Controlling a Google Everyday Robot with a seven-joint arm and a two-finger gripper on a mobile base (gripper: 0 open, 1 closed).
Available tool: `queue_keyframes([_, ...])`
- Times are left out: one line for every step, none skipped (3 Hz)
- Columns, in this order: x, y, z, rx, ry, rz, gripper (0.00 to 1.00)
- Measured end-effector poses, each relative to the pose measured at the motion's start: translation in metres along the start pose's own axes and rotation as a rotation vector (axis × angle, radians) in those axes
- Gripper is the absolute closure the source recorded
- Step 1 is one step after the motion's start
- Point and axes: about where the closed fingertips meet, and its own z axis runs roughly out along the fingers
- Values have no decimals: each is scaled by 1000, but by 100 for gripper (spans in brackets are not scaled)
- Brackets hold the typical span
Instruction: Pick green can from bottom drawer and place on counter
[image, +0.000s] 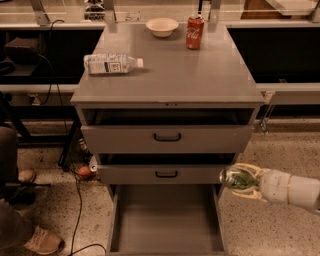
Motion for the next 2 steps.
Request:
queue_keyframes([-33, -44, -30, 55, 11, -43, 100])
queue_keyframes([-33, -44, -30, 55, 11, -43, 100])
